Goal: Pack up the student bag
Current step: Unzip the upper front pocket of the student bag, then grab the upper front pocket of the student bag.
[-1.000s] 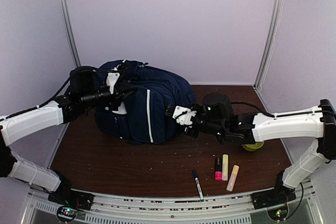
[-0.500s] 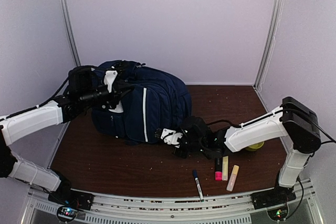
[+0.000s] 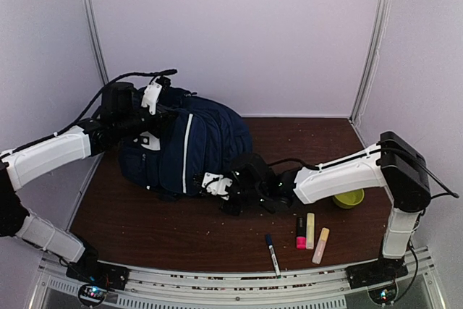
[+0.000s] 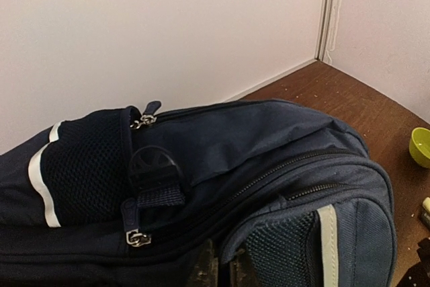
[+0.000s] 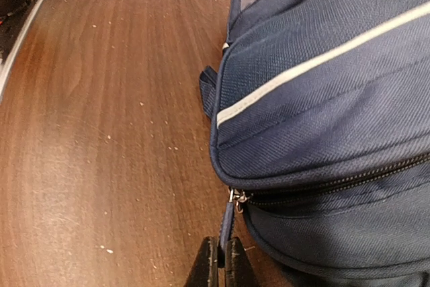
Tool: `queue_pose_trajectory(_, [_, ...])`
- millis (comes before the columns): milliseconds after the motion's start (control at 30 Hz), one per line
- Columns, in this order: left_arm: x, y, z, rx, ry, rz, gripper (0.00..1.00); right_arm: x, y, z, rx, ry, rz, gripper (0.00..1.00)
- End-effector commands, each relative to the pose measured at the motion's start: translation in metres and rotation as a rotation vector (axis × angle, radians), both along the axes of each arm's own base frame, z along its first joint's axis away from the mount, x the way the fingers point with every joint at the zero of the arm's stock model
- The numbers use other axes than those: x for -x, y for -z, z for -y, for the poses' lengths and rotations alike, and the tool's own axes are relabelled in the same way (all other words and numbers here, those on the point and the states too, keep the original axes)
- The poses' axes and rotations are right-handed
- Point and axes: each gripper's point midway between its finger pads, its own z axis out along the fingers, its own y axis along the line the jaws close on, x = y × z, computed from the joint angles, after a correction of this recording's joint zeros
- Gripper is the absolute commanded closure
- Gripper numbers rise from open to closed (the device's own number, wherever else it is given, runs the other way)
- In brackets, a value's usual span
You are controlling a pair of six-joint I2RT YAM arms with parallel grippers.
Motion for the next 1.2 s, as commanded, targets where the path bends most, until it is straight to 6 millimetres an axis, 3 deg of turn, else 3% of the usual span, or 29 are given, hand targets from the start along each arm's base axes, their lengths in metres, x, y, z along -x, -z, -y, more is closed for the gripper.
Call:
queue_pose_trajectory(0, [-0.038,-0.045,-0.036,0.139,-0.268,0.112,1.0,0.046,-0.022,-0.023,-0.064,-0.163,-0.064,1.0])
queue_pose_trajectory(33, [-0.042,-0.035,-0.038,0.118,-0.279,0.092,1.0,0.045,-0.02,-0.02,-0.064,-0.15,-0.061,1.0])
queue_pose_trajectory(67, [-0.045,-0.026,-0.037,0.09,-0.27,0.071,0.9,0.042,-0.02,-0.017,-0.062,-0.13,-0.051,1.0])
queue_pose_trajectory(100, [-0.048,-0.018,-0.035,0.06,-0.261,0.047,0.64,0.039,-0.014,-0.012,-0.044,-0.105,-0.046,1.0])
queue_pose_trajectory(133, [-0.049,-0.008,-0.032,0.032,-0.247,0.018,0.45,0.034,-0.01,-0.009,-0.024,-0.078,-0.044,1.0])
queue_pose_trajectory(167, [-0.05,-0.001,-0.029,0.012,-0.234,-0.005,0.35,0.03,-0.005,-0.006,-0.005,-0.053,-0.048,1.0])
queue_pose_trajectory(300, [-0.041,0.008,-0.025,-0.001,-0.212,-0.014,0.25,0.02,0.014,0.0,0.042,0.001,-0.095,1.0])
queue_pose_trajectory(400, [-0.025,0.012,-0.017,-0.02,-0.172,-0.009,0.24,0.019,0.018,-0.001,0.046,0.018,-0.121,1.0])
queue_pose_trajectory(600, [0.032,0.03,0.03,-0.071,0.081,-0.023,0.25,0.026,0.007,-0.008,0.013,-0.019,-0.167,1.0])
queue_pose_trajectory(733, [0.052,0.046,0.027,-0.016,0.114,-0.043,0.24,0.033,-0.02,-0.007,-0.074,-0.053,-0.22,0.76])
queue_pose_trajectory(833, [0.06,0.046,0.022,0.001,0.112,-0.016,0.25,0.029,-0.049,-0.002,-0.188,-0.054,-0.31,0.7])
queue_pose_trajectory(933, [0.075,0.05,0.027,-0.034,0.157,0.001,0.44,0.012,-0.078,0.009,-0.308,-0.024,-0.433,0.68])
queue_pose_trajectory(1000, [0.093,0.054,0.04,-0.078,0.22,0.021,0.54,-0.014,-0.091,0.022,-0.399,0.056,-0.526,0.67])
queue_pose_trajectory(1167, [0.116,0.076,0.045,-0.05,0.231,-0.057,0.76,-0.084,-0.088,0.048,-0.565,0.356,-0.771,0.69])
